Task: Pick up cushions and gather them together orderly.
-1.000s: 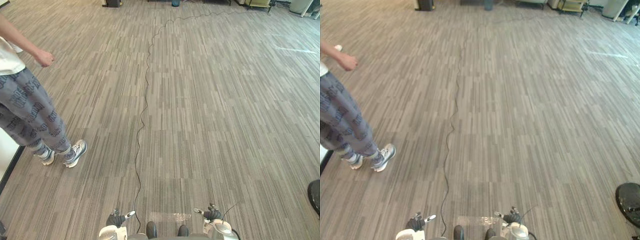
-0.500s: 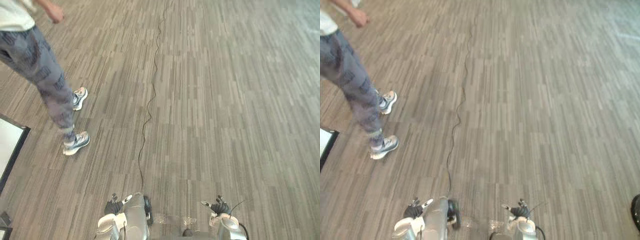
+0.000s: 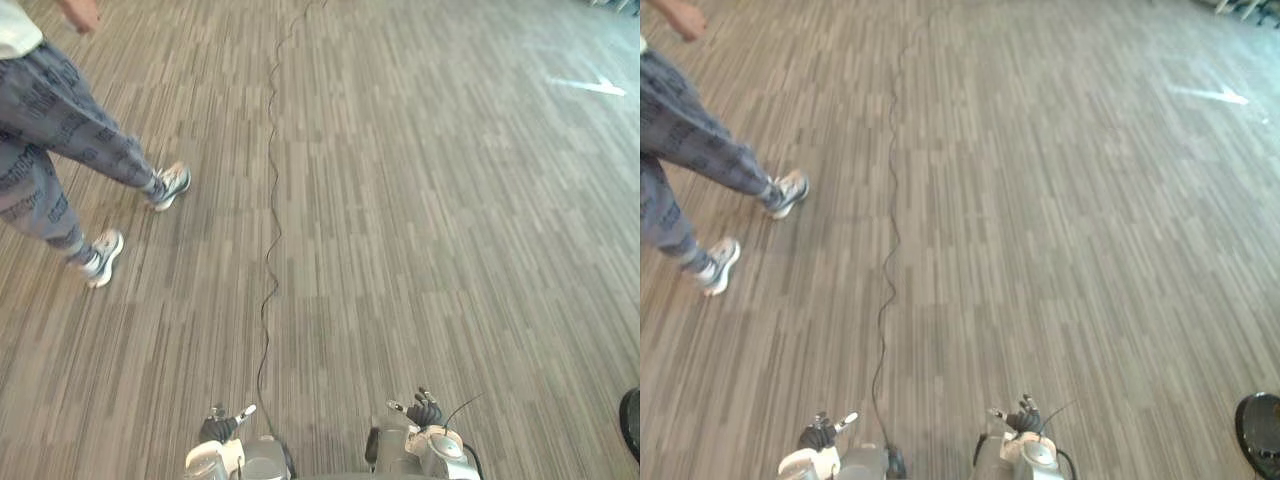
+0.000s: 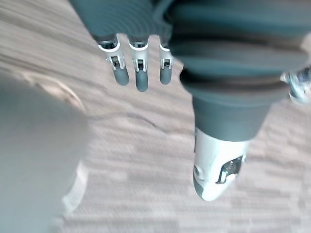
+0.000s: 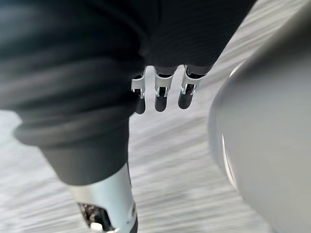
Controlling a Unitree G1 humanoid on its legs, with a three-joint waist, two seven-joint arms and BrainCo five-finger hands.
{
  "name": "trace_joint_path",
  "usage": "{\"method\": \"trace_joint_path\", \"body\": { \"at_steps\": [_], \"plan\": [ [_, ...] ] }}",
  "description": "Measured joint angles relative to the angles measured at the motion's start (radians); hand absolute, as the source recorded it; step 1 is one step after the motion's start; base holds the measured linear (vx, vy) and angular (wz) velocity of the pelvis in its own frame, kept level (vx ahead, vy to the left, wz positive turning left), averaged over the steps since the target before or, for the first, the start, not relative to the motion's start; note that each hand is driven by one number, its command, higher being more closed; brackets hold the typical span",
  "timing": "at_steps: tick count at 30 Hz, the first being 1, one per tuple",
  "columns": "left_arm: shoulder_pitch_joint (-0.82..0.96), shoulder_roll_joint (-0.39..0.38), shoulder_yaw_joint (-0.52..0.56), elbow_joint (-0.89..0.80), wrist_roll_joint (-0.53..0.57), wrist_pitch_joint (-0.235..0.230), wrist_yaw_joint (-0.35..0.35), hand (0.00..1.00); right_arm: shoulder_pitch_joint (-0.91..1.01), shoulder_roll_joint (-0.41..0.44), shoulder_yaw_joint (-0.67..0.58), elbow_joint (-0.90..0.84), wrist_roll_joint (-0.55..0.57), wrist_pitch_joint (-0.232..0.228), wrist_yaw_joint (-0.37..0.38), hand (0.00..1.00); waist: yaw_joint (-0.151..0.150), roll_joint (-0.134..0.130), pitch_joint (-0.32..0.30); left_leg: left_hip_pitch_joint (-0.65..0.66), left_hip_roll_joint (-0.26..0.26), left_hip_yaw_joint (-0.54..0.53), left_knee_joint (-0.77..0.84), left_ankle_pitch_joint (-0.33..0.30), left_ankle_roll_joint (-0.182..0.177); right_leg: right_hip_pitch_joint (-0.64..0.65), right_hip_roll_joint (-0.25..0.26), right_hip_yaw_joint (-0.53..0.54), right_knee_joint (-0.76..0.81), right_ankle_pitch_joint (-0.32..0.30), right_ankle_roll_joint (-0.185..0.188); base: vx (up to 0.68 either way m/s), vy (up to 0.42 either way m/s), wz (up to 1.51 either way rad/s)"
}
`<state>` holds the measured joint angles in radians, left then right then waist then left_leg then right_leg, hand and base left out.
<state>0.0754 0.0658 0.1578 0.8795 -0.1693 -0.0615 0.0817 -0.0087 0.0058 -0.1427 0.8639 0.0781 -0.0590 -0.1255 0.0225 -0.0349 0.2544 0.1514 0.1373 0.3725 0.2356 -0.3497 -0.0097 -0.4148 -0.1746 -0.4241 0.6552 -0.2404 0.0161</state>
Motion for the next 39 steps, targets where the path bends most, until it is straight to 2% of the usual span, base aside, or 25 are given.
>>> {"method": "trace_joint_path", "body": {
  "at_steps": [2, 3, 4, 5, 7, 9, 10, 13, 15, 17, 18, 19, 20, 21, 22, 24, 25, 26, 28, 30, 33, 35, 37, 38, 39],
  "plan": [
    [-0.006, 0.0, 0.0, 0.004, 0.01, 0.0, 0.0, 0.0, -0.005, -0.012, 0.009, 0.004, -0.001, 0.0, 0.0, 0.0, -0.014, -0.003, 0.003, 0.068, -0.007, -0.001, -0.054, 0.01, -0.041, -0.022, 0.056, -0.054, -0.296, 0.141, -0.038, 0.65, -0.079, 0.36],
    [0.007, 0.002, 0.002, 0.008, 0.013, 0.0, 0.0, 0.0, 0.005, -0.014, 0.014, 0.021, -0.002, 0.0, 0.0, 0.0, -0.021, -0.02, -0.001, 0.136, -0.028, -0.015, -0.063, -0.003, -0.087, -0.008, 0.11, -0.057, -0.475, 0.28, -0.112, 0.58, -0.078, 0.24],
    [0.012, 0.003, 0.003, 0.008, 0.013, 0.0, 0.0, 0.0, 0.01, -0.014, 0.017, 0.024, -0.003, 0.001, 0.001, 0.0, -0.024, -0.025, -0.003, 0.15, -0.032, -0.023, -0.061, -0.007, -0.094, -0.005, 0.114, -0.055, -0.494, 0.297, -0.132, 0.9, -0.165, -0.03],
    [0.001, -0.019, 0.008, 0.037, 0.02, 0.001, -0.004, 0.0, -0.02, -0.055, 0.018, 0.027, -0.018, 0.003, 0.006, 0.0, -0.024, 0.034, -0.001, 0.198, 0.01, -0.058, -0.063, 0.026, -0.147, -0.023, 0.161, -0.002, -0.396, 0.339, -0.212, 0.59, -0.136, -0.18],
    [-0.015, -0.032, 0.011, 0.043, 0.031, 0.001, -0.004, 0.0, -0.029, -0.052, -0.008, 0.015, -0.038, 0.001, 0.009, 0.0, -0.031, 0.049, 0.003, 0.185, 0.025, -0.115, 0.025, 0.136, -0.153, -0.046, 0.167, 0.007, -0.252, 0.208, -0.195, 0.76, -0.227, -0.3],
    [-0.015, -0.043, 0.035, 0.046, 0.031, 0.001, -0.004, 0.0, -0.021, -0.042, -0.017, 0.003, -0.038, 0.01, 0.015, 0.0, -0.033, 0.076, 0.016, 0.088, 0.097, -0.172, 0.34, 0.261, -0.164, 0.044, 0.213, 0.013, -0.271, 0.14, -0.187, 0.72, -0.18, -0.28],
    [-0.015, -0.049, 0.041, 0.035, 0.03, 0.0, -0.005, 0.0, 0.0, -0.032, -0.001, -0.021, -0.037, 0.013, 0.015, 0.0, -0.026, 0.09, 0.019, -0.063, 0.166, -0.209, 0.676, 0.282, -0.173, 0.139, 0.266, 0.025, -0.319, 0.121, -0.184, 0.77, -0.076, -0.35],
    [-0.012, -0.04, 0.051, -0.014, 0.029, -0.004, -0.007, 0.0, 0.012, 0.019, 0.0, -0.023, -0.036, 0.015, 0.014, 0.0, -0.009, 0.051, 0.022, -0.272, 0.183, -0.187, 0.886, 0.138, -0.126, 0.31, 0.293, 0.082, -0.415, 0.078, -0.193, 0.58, -0.059, -0.3],
    [-0.009, -0.033, 0.05, -0.045, 0.022, -0.016, -0.007, 0.0, 0.002, 0.032, 0.011, -0.003, -0.034, 0.014, 0.015, 0.0, 0.014, 0.029, 0.021, -0.43, 0.123, -0.151, 0.68, 0.052, -0.08, 0.451, 0.29, 0.163, -0.521, 0.079, -0.162, 0.61, -0.038, -0.68],
    [-0.008, -0.036, 0.054, -0.046, 0.01, -0.02, -0.007, 0.0, -0.016, 0.03, 0.007, 0.029, -0.035, 0.012, 0.013, 0.0, 0.038, 0.026, 0.025, -0.492, 0.047, -0.183, 0.403, 0.063, -0.079, 0.514, 0.266, 0.216, -0.56, 0.066, -0.133, 0.56, 0.083, -0.88],
    [-0.008, -0.039, 0.059, -0.047, 0.01, -0.022, -0.006, 0.0, -0.019, 0.03, 0.006, 0.034, -0.035, 0.012, 0.013, 0.0, 0.041, 0.024, 0.027, -0.502, 0.014, -0.21, 0.264, 0.102, -0.088, 0.545, 0.254, 0.236, -0.576, 0.058, -0.118, 0.79, 0.246, -0.93],
    [-0.007, -0.041, 0.06, -0.05, 0.007, -0.023, -0.006, 0.0, -0.021, 0.026, 0.007, 0.05, -0.035, 0.01, 0.01, 0.0, 0.049, 0.022, 0.03, -0.508, -0.024, -0.254, 0.068, 0.231, -0.109, 0.605, 0.233, 0.277, -0.606, 0.04, -0.088, 0.46, 0.176, -0.66],
    [-0.007, -0.041, 0.059, -0.05, 0.007, -0.023, -0.006, 0.0, -0.021, 0.024, 0.008, 0.058, -0.036, 0.009, 0.009, 0.0, 0.051, 0.022, 0.029, -0.504, -0.027, -0.26, 0.044, 0.262, -0.119, 0.616, 0.232, 0.287, -0.614, 0.036, -0.078, 0.57, 0.245, -0.9],
    [-0.006, -0.044, 0.059, -0.042, 0.01, -0.022, -0.006, 0.0, -0.011, 0.023, 0.012, 0.074, -0.037, 0.01, 0.009, 0.0, 0.06, 0.022, 0.02, -0.488, -0.039, -0.26, 0.032, 0.384, -0.084, 0.651, 0.22, 0.328, -0.628, 0.023, -0.049, 0.5, 0.202, -0.64],
    [-0.011, -0.025, 0.06, -0.039, 0.013, -0.02, -0.008, 0.0, -0.011, 0.037, 0.025, 0.078, -0.039, 0.009, 0.011, 0.0, 0.045, -0.024, 0.009, -0.481, -0.069, -0.243, 0.042, 0.357, -0.02, 0.643, 0.17, 0.341, -0.61, 0.023, -0.024, 0.74, 0.296, -0.66],
    [-0.011, -0.017, 0.063, -0.04, 0.012, -0.02, -0.009, 0.0, -0.01, 0.038, 0.029, 0.077, -0.04, 0.009, 0.014, 0.0, 0.045, -0.032, 0.007, -0.494, -0.061, -0.216, 0.102, 0.313, -0.001, 0.602, 0.156, 0.361, -0.524, 0.025, -0.011, 0.61, 0.232, -0.38],
    [-0.01, -0.013, 0.061, -0.032, 0.012, -0.019, -0.007, 0.0, -0.009, 0.034, 0.03, 0.086, -0.04, 0.008, 0.016, 0.0, 0.042, -0.034, 0.007, -0.466, -0.056, -0.184, 0.139, 0.249, 0.013, 0.542, 0.139, 0.379, -0.347, 0.019, 0.007, 0.67, 0.256, -0.66],
    [-0.011, -0.008, 0.061, -0.02, 0.013, -0.018, -0.006, 0.0, -0.01, 0.031, 0.034, 0.096, -0.042, 0.009, 0.019, 0.0, 0.039, -0.037, 0.011, -0.39, -0.062, -0.155, 0.127, 0.191, 0.018, 0.449, 0.108, 0.374, -0.092, 0.048, 0.1, 0.55, 0.212, -0.66],
    [-0.009, 0.0, 0.055, 0.007, 0.019, -0.01, -0.005, 0.0, -0.013, 0.028, 0.049, 0.088, -0.046, 0.006, 0.024, 0.0, 0.028, -0.032, 0.019, -0.278, -0.067, -0.117, 0.103, 0.14, 0.026, 0.348, 0.055, 0.34, 0.187, 0.048, 0.132, 0.46, 0.155, -0.64],
    [-0.001, 0.009, 0.02, 0.024, 0.021, -0.009, -0.002, 0.0, -0.016, 0.017, 0.081, 0.071, -0.079, -0.002, 0.034, 0.0, 0.02, -0.01, 0.025, -0.105, -0.06, -0.075, 0.004, 0.124, 0.027, 0.271, 0.008, 0.201, 0.252, -0.016, 0.041, 0.53, 0.131, -0.62],
    [-0.004, 0.012, 0.015, 0.024, 0.021, -0.011, -0.002, 0.0, -0.027, 0.014, 0.09, 0.054, -0.079, -0.003, 0.038, 0.0, 0.013, 0.001, 0.03, 0.014, -0.027, -0.036, -0.085, 0.125, 0.026, 0.181, 0.006, 0.025, 0.063, -0.05, 0.008, 0.52, 0.033, -0.28],
    [-0.002, 0.015, -0.02, 0.034, 0.022, -0.01, -0.004, 0.0, -0.039, 0.001, 0.089, 0.054, -0.079, -0.001, 0.039, 0.0, 0.007, 0.0, 0.031, 0.085, -0.004, 0.01, -0.133, 0.122, 0.002, 0.114, 0.028, -0.088, -0.271, 0.067, -0.005, 0.49, -0.038, -0.17],
    [0.003, 0.013, -0.03, 0.039, 0.024, -0.006, -0.005, 0.0, -0.039, -0.008, 0.089, 0.054, -0.079, -0.001, 0.038, 0.0, 0.006, -0.006, 0.029, 0.129, -0.008, 0.028, -0.146, 0.106, -0.036, 0.096, 0.04, -0.101, -0.412, 0.158, -0.017, 0.45, -0.083, -0.1],
    [0.011, 0.016, -0.038, 0.037, 0.032, -0.005, -0.005, 0.0, -0.034, -0.011, 0.088, 0.054, -0.079, -0.001, 0.038, 0.0, -0.005, -0.02, 0.023, 0.176, -0.021, 0.026, -0.147, 0.08, -0.082, 0.084, 0.044, -0.094, -0.5, 0.234, -0.051, 0.79, -0.205, -0.1],
    [0.017, 0.02, -0.037, 0.048, 0.036, -0.002, -0.004, 0.0, -0.034, -0.023, 0.085, 0.052, -0.079, -0.001, 0.04, 0.0, -0.017, -0.016, 0.016, 0.23, -0.016, 0.019, -0.145, 0.06, -0.116, 0.078, 0.054, -0.054, -0.46, 0.378, -0.128, 0.81, -0.21, -0.26]
  ]
}}
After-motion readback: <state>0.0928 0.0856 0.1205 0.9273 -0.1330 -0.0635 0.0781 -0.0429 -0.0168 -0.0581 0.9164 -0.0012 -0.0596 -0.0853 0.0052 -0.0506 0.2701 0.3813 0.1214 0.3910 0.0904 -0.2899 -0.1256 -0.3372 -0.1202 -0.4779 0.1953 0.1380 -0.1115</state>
